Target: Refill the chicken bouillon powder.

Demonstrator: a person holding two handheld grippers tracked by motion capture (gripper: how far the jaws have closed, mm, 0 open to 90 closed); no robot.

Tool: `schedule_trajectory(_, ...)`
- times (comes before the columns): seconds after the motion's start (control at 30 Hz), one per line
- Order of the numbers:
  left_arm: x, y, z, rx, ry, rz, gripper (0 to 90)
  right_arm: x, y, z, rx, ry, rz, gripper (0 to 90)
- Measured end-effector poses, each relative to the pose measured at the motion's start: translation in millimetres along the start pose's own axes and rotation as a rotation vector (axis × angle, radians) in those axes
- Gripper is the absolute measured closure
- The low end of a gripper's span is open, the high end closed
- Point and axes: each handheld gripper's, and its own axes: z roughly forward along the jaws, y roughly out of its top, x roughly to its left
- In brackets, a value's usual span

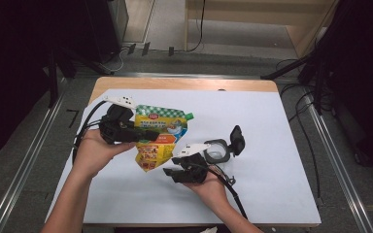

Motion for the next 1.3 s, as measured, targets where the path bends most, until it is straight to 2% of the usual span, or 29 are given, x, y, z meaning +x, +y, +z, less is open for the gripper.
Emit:
schedule_trajectory(0.1,-4.7,-0.2,-1.3,-0.005,-0.007,-0.001,88.3,-1.0,0.4,0.8,-0.014,-0.011,0.001,51.4)
schedule_trajectory(0.2,-10.7,0.6,-2.3,-0.014,0.009,0.009,88.8,-1.5,0.1,2.1,-0.023,-0.017,0.0,52.0)
schedule_trajectory(0.3,-12.9,0.9,-2.2,-0.024,0.012,0.004,88.9,-0.4,0.0,3.3,-0.029,-0.025,-0.02,52.1)
schedule_trajectory(0.47,-15.7,2.5,-2.6,-0.048,-0.018,-0.012,88.9,1.8,0.0,3.5,-0.046,-0.021,-0.026,52.0)
schedule_trajectory(0.53,-18.5,4.0,-2.5,-0.058,-0.035,-0.015,88.8,2.6,-0.3,4.4,-0.055,-0.036,-0.034,52.4)
schedule_trajectory(0.63,-21.3,5.9,-2.6,-0.069,-0.058,-0.019,88.8,3.1,-2.3,4.0,-0.09,-0.039,-0.015,53.1)
schedule_trajectory(0.7,-20.2,5.6,-1.2,-0.08,-0.072,-0.038,88.8,2.9,-3.6,3.0,-0.106,-0.046,-0.004,53.1)
schedule_trajectory(0.8,-13.0,2.7,3.1,-0.094,-0.127,-0.083,88.8,3.9,-4.8,1.3,-0.138,-0.052,0.011,53.2)
schedule_trajectory(0.9,-9.3,1.6,5.9,-0.094,-0.12,-0.102,88.8,5.3,-6.1,0.0,-0.157,-0.032,0.028,53.6)
schedule_trajectory(0.97,-6.7,1.1,7.8,-0.093,-0.114,-0.118,88.8,8.9,-6.8,-1.3,-0.17,-0.042,-0.013,54.2)
schedule_trajectory(1.0,-5.9,1.0,9.4,-0.089,-0.113,-0.118,88.7,13.6,-6.9,-2.4,-0.185,-0.054,-0.059,54.5)
schedule_trajectory(1.1,-7.3,1.8,17.1,-0.058,-0.063,-0.113,88.7,29.5,-6.7,-4.2,-0.203,-0.073,-0.189,53.3)
schedule_trajectory(1.13,-8.0,2.0,20.1,-0.052,-0.059,-0.115,88.6,36.9,-6.2,-3.7,-0.199,-0.098,-0.231,51.9)
schedule_trajectory(1.2,-9.2,2.3,24.3,-0.044,-0.06,-0.111,88.6,42.0,-6.0,-1.6,-0.175,-0.094,-0.266,51.5)
schedule_trajectory(1.3,-11.5,3.6,29.7,-0.035,-0.056,-0.097,88.5,44.0,-6.7,-0.5,-0.159,-0.093,-0.265,50.7)
